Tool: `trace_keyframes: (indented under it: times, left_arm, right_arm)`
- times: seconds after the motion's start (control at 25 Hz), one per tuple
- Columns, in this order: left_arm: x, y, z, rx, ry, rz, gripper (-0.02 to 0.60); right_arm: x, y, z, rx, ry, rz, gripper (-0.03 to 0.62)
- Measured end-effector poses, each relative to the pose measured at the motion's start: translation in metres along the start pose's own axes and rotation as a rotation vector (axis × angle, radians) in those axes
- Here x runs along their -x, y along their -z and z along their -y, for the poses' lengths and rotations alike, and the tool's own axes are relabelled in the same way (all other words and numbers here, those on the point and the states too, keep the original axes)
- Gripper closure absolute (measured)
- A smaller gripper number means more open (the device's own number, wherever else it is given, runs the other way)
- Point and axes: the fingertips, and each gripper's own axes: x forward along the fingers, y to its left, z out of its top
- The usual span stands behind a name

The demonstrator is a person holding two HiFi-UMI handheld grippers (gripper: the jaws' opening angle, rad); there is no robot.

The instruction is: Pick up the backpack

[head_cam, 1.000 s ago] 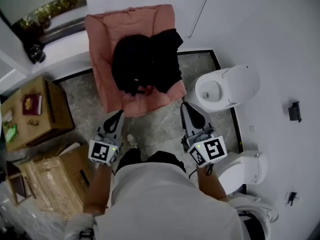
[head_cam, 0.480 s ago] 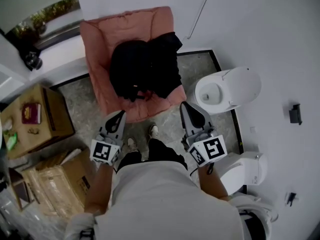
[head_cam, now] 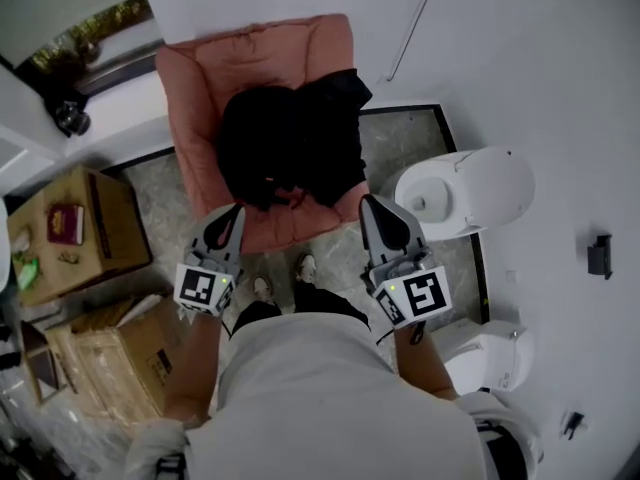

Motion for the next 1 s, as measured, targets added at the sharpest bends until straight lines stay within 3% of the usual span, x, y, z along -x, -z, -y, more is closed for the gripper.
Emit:
trace_keyframes:
  times: [0.2,0.32,0.52,0.72,1.0]
  left_arm:
    - [-0.023,-0.001,-0.008,0.000,-0.034,-0.022,0.566]
    - [-0.028,0.012,-0.028,-0.029,-0.058,-0.041,0.566]
    - [-0.046,0.037,-0.049,-0.004,-0.086,-0.041,0.566]
    - [-0.074,0.076,-0.067,0.038,-0.085,-0.072,0.566]
    - [-0.111,0.119,-0.100,0.029,-0.050,-0.118,0.565]
  right_arm:
    - [-0.015,0.019,0.024,-0.048,-0.021,-0.030,0.572]
    - [-0.032,0.025,0.025,-0.038,-0.055,-0.041,0.572]
    - [-0.051,0.049,0.032,-0.022,-0.082,-0.093,0.572]
    - [-0.070,0.082,0.035,-0.078,-0.100,-0.128,0.572]
    - [-0.109,0.123,0.020,-0.105,-0.169,-0.149,0.572]
